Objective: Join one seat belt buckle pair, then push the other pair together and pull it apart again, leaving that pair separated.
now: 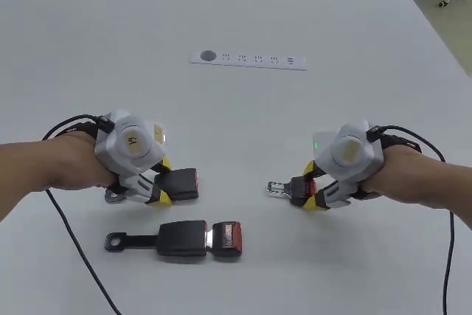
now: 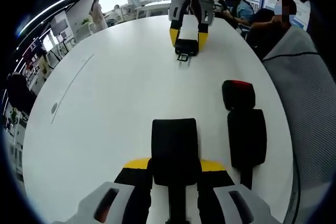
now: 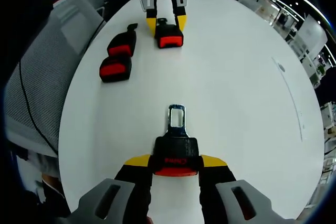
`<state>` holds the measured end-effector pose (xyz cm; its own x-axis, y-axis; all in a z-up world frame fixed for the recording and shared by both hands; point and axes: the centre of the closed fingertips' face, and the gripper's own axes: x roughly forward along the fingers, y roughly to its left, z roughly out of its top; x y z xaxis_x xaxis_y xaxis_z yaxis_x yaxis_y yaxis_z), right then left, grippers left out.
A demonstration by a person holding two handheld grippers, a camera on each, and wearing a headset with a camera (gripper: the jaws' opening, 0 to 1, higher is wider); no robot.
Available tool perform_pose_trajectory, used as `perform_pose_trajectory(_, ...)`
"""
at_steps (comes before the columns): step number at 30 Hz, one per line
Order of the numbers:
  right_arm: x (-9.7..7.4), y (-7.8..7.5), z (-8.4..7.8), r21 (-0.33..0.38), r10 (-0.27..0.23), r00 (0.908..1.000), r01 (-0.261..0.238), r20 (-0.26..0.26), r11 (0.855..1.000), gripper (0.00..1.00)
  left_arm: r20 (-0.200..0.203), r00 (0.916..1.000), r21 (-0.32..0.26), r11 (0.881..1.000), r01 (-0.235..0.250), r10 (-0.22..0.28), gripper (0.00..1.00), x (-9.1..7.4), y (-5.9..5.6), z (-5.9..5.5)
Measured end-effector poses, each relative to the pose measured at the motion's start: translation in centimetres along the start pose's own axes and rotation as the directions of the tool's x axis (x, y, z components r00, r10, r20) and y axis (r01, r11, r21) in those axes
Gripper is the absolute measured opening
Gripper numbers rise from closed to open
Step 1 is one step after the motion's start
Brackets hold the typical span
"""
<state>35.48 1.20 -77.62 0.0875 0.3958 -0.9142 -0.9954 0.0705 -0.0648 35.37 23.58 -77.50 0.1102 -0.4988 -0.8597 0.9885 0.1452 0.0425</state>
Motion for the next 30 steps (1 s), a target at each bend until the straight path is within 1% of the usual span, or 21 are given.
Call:
perform_pose_trajectory(3,0.2,0.0,-0.1,-0.012,0.004,1.0000,-0.004,-0.001,1.000,0.32,0.006,1.0000,0.004,1.000,0.005,-0.005,0.34,0.0,-0.1,0.1)
perform_pose_trajectory(5,0.2,0.0,-0.1,-0.016,0.005,1.0000,-0.005,-0.002,1.000,0.32,0.007,1.0000,0.021,1.000,0.006,-0.006,0.34,0.0,-0.2,0.1)
perform_pose_trajectory(8,0.1,0.1,0.1,-0.019,0.007,1.0000,-0.007,-0.005,1.000,0.32,0.001,1.0000,0.026,1.000,0.009,-0.010,0.34,0.0,-0.1,0.1)
perform_pose_trajectory(9,0.3,0.0,0.0,-0.019,0.009,0.9999,-0.009,-0.006,1.000,0.32,-0.003,0.9999,0.024,1.000,0.012,-0.012,0.34,0.0,-0.1,0.1)
perform_pose_trajectory(12,0.3,0.2,0.1,-0.020,0.010,0.9999,-0.011,-0.007,1.000,0.32,-0.016,0.9997,0.041,0.999,0.019,-0.018,0.34,0.0,-0.1,0.1)
perform_pose_trajectory(14,0.4,0.2,-0.4,-0.015,0.010,0.9999,-0.011,-0.007,1.000,0.32,-0.025,0.9995,0.054,0.998,0.022,-0.020,0.33,0.0,-0.2,0.2)
perform_pose_trajectory(16,0.5,0.0,0.0,-0.014,0.010,0.9999,-0.010,-0.006,1.000,0.32,-0.031,0.9993,0.066,0.998,0.024,-0.022,0.33,0.0,-0.2,0.2)
perform_pose_trajectory(18,0.1,0.1,0.3,-0.014,0.007,0.9999,-0.007,-0.008,1.000,0.31,-0.034,0.9992,0.072,0.997,0.022,-0.020,0.33,-0.1,-0.3,0.2)
perform_pose_trajectory(20,0.6,0.0,0.4,-0.013,0.008,0.9999,-0.008,-0.006,1.000,0.31,-0.033,0.9993,0.073,0.997,0.020,-0.018,0.33,-0.1,-0.4,0.3)
perform_pose_trajectory(21,0.4,0.3,0.9,-0.012,0.009,1.0000,-0.009,-0.003,1.000,0.31,-0.031,0.9994,0.075,0.997,0.019,-0.017,0.33,-0.1,-0.5,0.3)
perform_pose_trajectory(22,0.4,0.4,1.0,-0.010,0.009,1.0000,-0.009,-0.001,1.000,0.31,-0.029,0.9994,0.072,0.997,0.018,-0.016,0.33,-0.1,-0.4,0.2)
perform_pose_trajectory(24,1.0,0.3,1.5,0.000,0.005,0.9999,-0.005,0.012,1.000,0.31,-0.027,0.9995,0.070,0.997,0.019,-0.017,0.33,0.0,-0.3,0.2)
perform_pose_trajectory(28,1.2,1.1,3.2,-0.007,0.009,0.9997,-0.008,0.024,1.000,0.31,-0.035,0.9992,0.071,0.997,0.025,-0.022,0.33,0.0,-0.3,0.3)
perform_pose_trajectory(30,2.0,1.2,3.6,-0.005,0.006,0.9995,-0.005,0.030,1.000,0.31,-0.035,0.9991,0.070,0.997,0.027,-0.025,0.33,0.1,-0.3,0.2)
